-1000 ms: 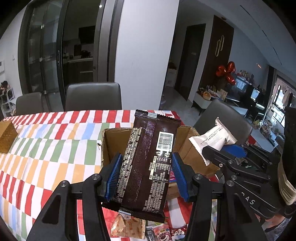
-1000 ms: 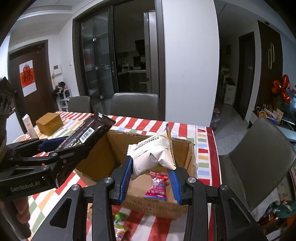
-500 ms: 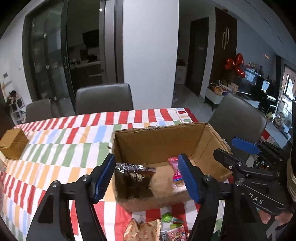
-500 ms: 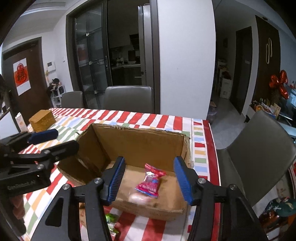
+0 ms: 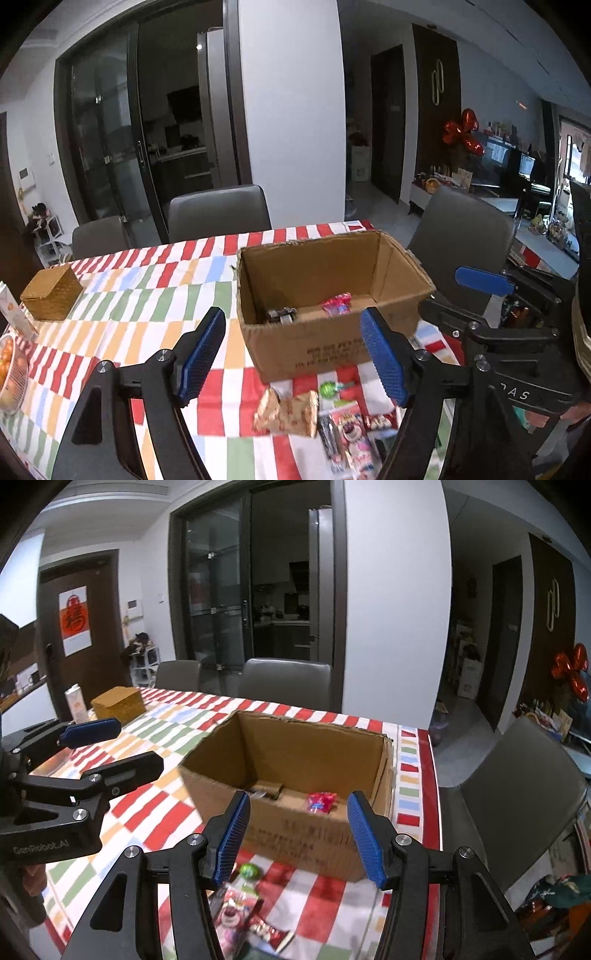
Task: Organize snacks
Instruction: 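Move both tools back toward the remaining snacks, then grasp the dark green packet with the right tool while the left tool grasps the green lollipop, then carry the green packet and lollipop over the box and open both tools to drop them, then move both tools back toward the remaining snacks, then grasp the red-and-white wafer packet with the right tool while the left tool grasps the black stick snack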
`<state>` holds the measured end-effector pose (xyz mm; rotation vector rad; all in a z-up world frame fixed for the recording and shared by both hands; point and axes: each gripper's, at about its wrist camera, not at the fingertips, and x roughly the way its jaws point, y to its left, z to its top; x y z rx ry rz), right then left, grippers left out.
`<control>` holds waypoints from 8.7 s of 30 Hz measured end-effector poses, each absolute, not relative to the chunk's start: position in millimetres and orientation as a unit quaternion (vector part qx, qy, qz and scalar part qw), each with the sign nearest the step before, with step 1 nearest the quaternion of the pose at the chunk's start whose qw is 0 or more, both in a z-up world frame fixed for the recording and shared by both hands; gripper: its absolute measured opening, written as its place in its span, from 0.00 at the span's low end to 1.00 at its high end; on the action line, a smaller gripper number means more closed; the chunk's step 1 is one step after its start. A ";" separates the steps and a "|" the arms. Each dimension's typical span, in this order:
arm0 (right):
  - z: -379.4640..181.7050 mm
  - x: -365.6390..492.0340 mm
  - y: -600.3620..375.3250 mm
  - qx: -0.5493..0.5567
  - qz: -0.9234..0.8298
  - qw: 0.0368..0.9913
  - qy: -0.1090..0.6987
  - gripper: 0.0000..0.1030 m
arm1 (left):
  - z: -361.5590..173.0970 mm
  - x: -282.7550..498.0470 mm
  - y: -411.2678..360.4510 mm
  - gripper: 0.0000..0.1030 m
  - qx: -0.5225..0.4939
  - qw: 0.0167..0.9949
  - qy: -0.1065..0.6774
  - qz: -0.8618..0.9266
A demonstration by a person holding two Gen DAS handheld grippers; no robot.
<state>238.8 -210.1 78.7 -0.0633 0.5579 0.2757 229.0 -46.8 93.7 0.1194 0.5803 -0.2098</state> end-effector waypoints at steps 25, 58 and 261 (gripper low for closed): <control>16.9 162.6 -197.4 -0.108 0.183 0.907 0.363 0.60 | 17.0 140.3 -41.9 0.73 0.049 0.914 0.389 -0.106; -95.8 205.0 -167.8 -0.228 0.216 0.803 0.506 0.60 | -94.1 179.5 -51.1 0.53 0.030 0.840 0.527 -0.127; -97.1 262.1 -167.4 -0.154 0.201 0.824 0.507 0.22 | -101.6 250.3 -51.5 0.18 -0.046 0.825 0.543 -0.151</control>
